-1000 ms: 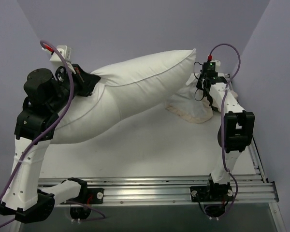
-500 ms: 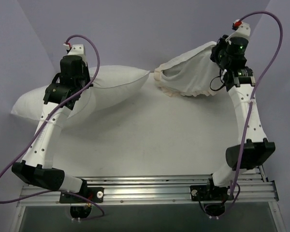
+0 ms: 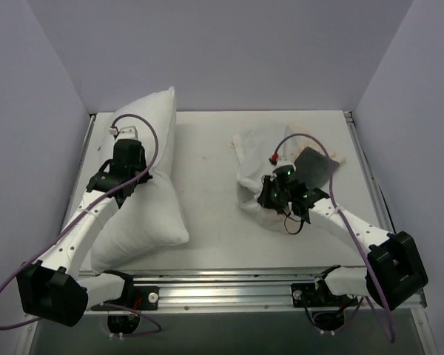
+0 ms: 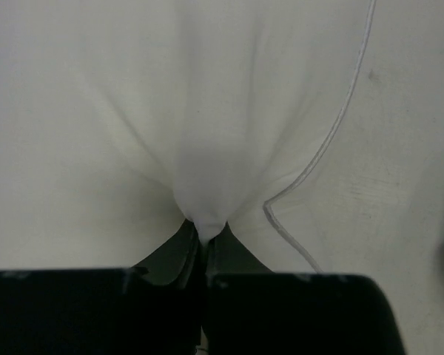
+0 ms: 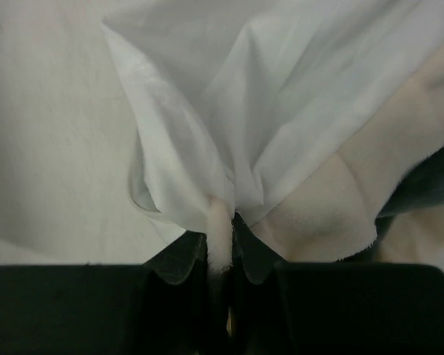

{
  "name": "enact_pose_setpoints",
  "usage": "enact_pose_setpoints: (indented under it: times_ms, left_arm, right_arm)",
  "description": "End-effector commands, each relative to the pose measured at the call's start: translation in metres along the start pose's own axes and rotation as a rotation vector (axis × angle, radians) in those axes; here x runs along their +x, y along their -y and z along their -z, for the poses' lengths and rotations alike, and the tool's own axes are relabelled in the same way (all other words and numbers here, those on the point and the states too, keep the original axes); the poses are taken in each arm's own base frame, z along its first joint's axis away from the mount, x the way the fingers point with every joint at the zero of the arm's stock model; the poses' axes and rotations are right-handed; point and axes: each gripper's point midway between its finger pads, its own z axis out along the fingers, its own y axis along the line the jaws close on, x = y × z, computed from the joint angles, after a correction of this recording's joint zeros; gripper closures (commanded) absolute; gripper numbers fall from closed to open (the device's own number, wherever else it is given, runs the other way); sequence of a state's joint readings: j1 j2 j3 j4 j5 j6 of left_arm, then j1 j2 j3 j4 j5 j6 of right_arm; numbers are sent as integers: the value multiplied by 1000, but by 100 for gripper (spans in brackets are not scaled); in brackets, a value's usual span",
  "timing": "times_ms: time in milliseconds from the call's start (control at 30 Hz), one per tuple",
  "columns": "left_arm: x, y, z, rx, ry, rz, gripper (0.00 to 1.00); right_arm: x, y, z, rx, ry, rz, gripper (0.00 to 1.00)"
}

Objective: Remove the pillowcase from the pillow

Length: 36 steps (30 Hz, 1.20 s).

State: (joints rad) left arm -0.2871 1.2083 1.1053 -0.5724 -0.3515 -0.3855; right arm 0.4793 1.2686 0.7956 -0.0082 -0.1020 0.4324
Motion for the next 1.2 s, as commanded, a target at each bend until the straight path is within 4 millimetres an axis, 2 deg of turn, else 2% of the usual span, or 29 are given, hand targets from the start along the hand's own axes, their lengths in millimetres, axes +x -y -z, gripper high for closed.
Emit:
enact_pose_setpoints:
  times_ms: [0, 67, 100, 167, 200, 233, 267, 300, 333, 367, 400, 433, 467, 533, 567, 600, 667, 700, 800, 833, 867, 933, 967, 1000, 1100, 1167]
  left_arm:
    - [10, 24, 0, 131, 13, 132, 98]
    - [23, 32, 4, 179, -29, 129, 94]
    - [25, 32, 7, 191, -36, 129, 88]
    - [26, 32, 17, 206, -54, 118, 78]
    - [20, 32, 28, 222, -39, 122, 71]
    - [6, 33, 39, 238, -10, 115, 52]
    - [3, 30, 48, 237, -8, 106, 41]
    - [-8, 27, 62, 248, 28, 111, 33]
    - [-23, 25, 78, 257, 61, 104, 19]
    - [-31, 24, 87, 261, 83, 104, 13]
    - [-41, 19, 99, 257, 118, 103, 8]
    - [-45, 15, 107, 248, 121, 99, 1]
    - [-62, 14, 123, 261, 166, 107, 5]
    - [-75, 9, 140, 261, 203, 98, 6]
    - [-76, 6, 147, 257, 204, 91, 6]
    - [-89, 3, 163, 267, 246, 93, 6]
    - [-97, -5, 179, 253, 276, 86, 6]
    - [-108, -10, 196, 256, 323, 92, 6]
    - [-122, -34, 224, 190, 403, 87, 6]
    - [-130, -42, 239, 175, 445, 81, 6]
    - [-136, -52, 248, 140, 479, 89, 6]
    - [-146, -69, 275, 110, 557, 95, 6]
    - [-149, -76, 284, 93, 585, 107, 6]
    - [-151, -89, 296, 60, 623, 114, 6]
    - [-157, -112, 326, 10, 710, 150, 6]
    - [-158, -123, 338, -19, 748, 151, 6]
  right_arm:
    - [50, -19, 10, -88, -67, -74, 92]
    - [66, -22, 12, -109, -116, -62, 87]
    - [75, -21, 10, -104, -148, -49, 85]
    - [82, -20, 14, -84, -203, -11, 73]
    - [83, -19, 15, -79, -218, 29, 68]
    - [73, -22, 19, -71, -215, 49, 55]
    - [66, -24, 23, -68, -205, 66, 49]
    - [56, -26, 27, -70, -183, 96, 35]
    - [48, -25, 32, -50, -173, 109, 29]
    - [25, -34, 39, -59, -124, 119, 24]
    - [12, -37, 44, -57, -93, 141, 15]
    - [4, -36, 50, -36, -87, 152, 11]
    - [-25, -39, 59, -9, -14, 156, 7]
    - [-47, -35, 72, 49, 39, 182, 1]
    - [-64, -28, 79, 107, 91, 186, 0]
    - [-89, -32, 93, 118, 161, 181, 0]
    - [-113, -21, 110, 190, 229, 180, 0]
    - [-139, -15, 129, 247, 314, 159, 0]
    - [-175, 18, 171, 386, 440, 97, 0]
    - [-191, 29, 191, 425, 501, 63, 0]
    - [-198, 36, 204, 454, 534, 62, 0]
    - [-213, 48, 248, 534, 649, 29, 0]
    - [-216, 51, 262, 559, 682, 23, 0]
    - [-218, 54, 283, 576, 724, 22, 0]
    - [-219, 60, 329, 610, 819, 19, 0]
    - [-217, 62, 354, 603, 876, 13, 0]
